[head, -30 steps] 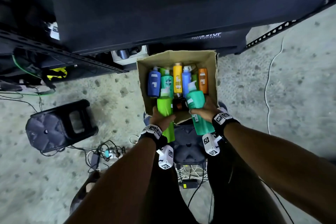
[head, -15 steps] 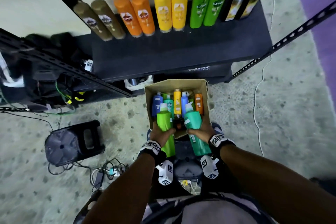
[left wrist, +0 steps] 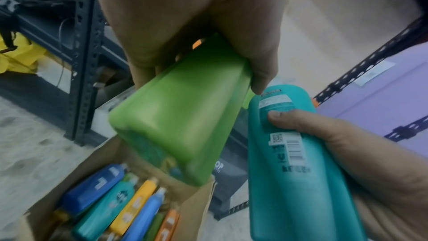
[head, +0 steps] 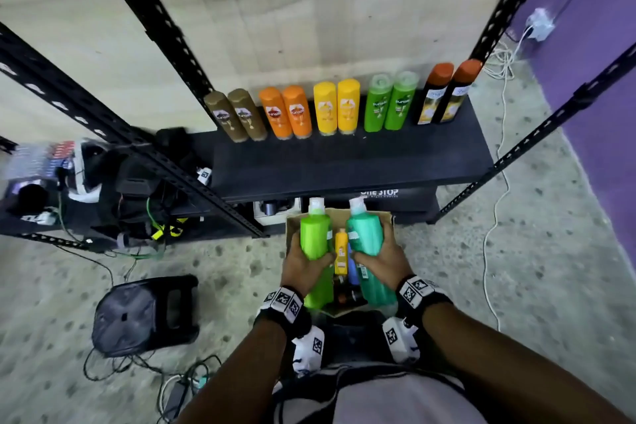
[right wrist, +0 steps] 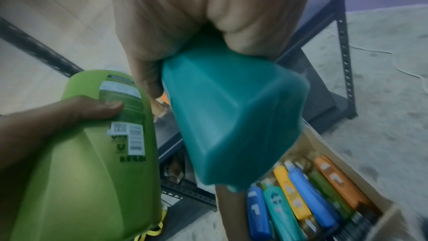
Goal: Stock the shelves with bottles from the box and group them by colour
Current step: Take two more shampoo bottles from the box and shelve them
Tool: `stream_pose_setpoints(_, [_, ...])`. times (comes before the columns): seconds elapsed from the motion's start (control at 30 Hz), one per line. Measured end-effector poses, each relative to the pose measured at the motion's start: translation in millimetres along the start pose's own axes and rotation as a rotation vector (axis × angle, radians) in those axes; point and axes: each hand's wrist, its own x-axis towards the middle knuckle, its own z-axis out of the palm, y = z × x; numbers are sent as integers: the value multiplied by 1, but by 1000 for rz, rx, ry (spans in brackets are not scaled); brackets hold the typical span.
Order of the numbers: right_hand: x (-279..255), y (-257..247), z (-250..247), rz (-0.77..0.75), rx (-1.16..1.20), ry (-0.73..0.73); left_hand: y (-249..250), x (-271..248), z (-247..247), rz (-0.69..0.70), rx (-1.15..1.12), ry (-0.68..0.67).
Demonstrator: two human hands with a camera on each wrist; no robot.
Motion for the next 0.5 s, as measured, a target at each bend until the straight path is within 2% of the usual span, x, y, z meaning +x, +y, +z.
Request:
stream_pose_setpoints(0.17, [7,-46,-8,-174,31,126,43,4,-21,144,-103,46])
stream_pose_setpoints(0.5, [19,-141,-31,-487,122,269,131,6,-71,405,-273,223])
